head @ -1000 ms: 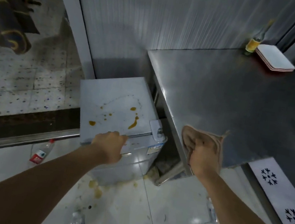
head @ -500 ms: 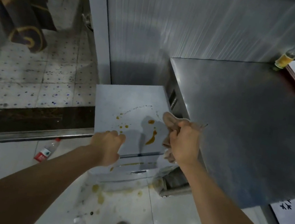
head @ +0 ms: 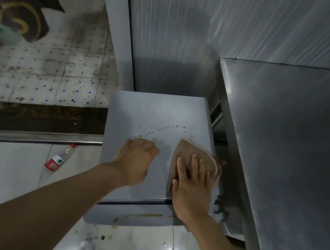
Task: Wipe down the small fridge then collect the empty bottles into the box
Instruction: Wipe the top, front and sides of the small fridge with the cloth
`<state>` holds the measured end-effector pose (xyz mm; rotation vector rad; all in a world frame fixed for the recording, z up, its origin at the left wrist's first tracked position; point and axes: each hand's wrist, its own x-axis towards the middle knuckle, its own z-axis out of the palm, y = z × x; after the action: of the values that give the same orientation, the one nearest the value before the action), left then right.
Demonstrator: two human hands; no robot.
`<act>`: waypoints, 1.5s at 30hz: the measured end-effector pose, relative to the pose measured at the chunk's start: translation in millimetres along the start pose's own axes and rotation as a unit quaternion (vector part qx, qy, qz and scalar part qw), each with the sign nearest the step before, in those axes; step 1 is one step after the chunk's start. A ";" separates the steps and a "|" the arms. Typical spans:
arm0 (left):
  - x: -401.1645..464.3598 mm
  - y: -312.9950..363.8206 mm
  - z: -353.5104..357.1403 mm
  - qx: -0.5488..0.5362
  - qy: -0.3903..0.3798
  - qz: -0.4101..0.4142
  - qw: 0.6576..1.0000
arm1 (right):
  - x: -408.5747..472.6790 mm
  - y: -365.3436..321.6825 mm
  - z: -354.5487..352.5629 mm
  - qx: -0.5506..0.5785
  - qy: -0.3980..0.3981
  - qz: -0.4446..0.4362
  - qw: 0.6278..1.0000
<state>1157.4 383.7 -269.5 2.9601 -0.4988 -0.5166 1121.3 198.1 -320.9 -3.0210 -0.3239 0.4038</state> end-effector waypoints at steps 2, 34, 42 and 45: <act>18.1 0.7 2.4 0.015 0.007 0.016 1.000 | 16.8 0.8 -0.2 0.007 0.012 0.021 1.000; 128.7 -85.4 13.7 -0.009 0.155 -0.053 0.986 | 224.6 38.5 -33.8 0.068 0.038 0.061 0.995; 116.5 -96.0 4.8 -0.020 0.115 -0.050 0.992 | 220.5 37.1 -36.2 0.027 0.052 0.007 0.998; 89.6 -113.6 9.1 -0.048 0.167 -0.150 0.973 | 212.1 16.5 -35.3 0.060 0.034 -0.014 0.998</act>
<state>1268.1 460.4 -323.0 2.9514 0.0087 -0.0520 1334.0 226.6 -341.9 -2.9020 -0.3239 0.3049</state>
